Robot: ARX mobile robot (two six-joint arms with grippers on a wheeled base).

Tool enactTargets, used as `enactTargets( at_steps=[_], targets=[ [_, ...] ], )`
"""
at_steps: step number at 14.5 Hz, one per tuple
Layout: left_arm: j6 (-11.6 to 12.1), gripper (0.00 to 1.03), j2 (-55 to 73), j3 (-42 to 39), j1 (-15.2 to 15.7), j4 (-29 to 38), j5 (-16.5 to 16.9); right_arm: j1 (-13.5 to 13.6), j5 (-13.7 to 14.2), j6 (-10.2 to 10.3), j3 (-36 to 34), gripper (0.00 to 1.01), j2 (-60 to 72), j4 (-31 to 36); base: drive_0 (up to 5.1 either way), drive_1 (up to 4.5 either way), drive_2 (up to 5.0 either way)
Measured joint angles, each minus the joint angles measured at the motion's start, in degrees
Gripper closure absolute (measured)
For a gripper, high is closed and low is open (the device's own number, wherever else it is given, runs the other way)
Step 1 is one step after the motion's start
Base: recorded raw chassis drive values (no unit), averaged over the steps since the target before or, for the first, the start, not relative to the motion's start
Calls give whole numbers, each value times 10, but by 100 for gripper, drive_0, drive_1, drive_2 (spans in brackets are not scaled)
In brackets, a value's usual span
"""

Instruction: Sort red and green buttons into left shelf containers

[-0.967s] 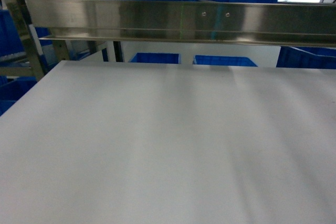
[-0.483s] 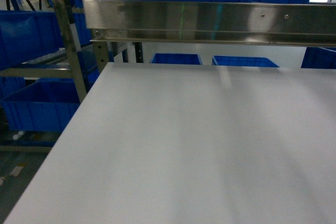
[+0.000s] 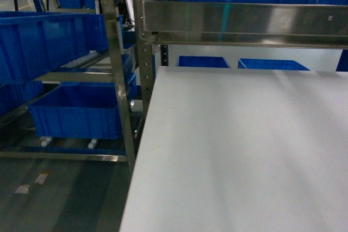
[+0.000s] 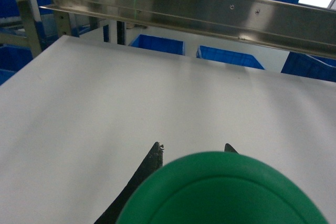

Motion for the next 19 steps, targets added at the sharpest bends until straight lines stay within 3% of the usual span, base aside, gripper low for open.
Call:
enactTargets(
  at_steps=[19],
  targets=[
    [0,76,0,0,1,1,0,0,0,0,0,75,0,0,-493,252,252]
  ],
)
